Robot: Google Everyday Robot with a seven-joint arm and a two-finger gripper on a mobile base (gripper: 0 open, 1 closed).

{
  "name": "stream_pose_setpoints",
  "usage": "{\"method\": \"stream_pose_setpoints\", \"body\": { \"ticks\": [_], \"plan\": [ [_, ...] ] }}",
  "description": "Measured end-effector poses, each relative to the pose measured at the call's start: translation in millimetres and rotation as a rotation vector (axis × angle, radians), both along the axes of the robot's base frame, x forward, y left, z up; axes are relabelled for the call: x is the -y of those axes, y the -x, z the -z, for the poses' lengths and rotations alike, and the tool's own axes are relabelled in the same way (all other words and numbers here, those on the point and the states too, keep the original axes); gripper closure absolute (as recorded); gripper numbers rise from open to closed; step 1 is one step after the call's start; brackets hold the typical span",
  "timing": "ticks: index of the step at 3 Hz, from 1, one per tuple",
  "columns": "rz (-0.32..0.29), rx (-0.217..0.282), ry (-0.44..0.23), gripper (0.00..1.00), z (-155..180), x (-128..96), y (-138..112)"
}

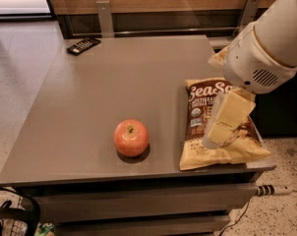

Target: Move apple near rxbar chocolate

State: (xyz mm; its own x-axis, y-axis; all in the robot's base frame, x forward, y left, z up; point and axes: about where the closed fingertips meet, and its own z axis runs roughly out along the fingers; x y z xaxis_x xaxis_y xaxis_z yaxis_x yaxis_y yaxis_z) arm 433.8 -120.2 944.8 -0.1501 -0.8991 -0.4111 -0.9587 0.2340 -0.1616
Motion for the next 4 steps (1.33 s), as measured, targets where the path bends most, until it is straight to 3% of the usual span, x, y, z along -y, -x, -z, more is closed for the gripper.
{"method": "stream_pose_setpoints", "body": {
  "ticks": [1, 4],
  "plan": [
    [-0.034, -0.018, -0.069, 0.00, 31, -39, -3],
    [-0.093, -0.009, -0.295, 0.00, 65, -89, -13]
  ]
}}
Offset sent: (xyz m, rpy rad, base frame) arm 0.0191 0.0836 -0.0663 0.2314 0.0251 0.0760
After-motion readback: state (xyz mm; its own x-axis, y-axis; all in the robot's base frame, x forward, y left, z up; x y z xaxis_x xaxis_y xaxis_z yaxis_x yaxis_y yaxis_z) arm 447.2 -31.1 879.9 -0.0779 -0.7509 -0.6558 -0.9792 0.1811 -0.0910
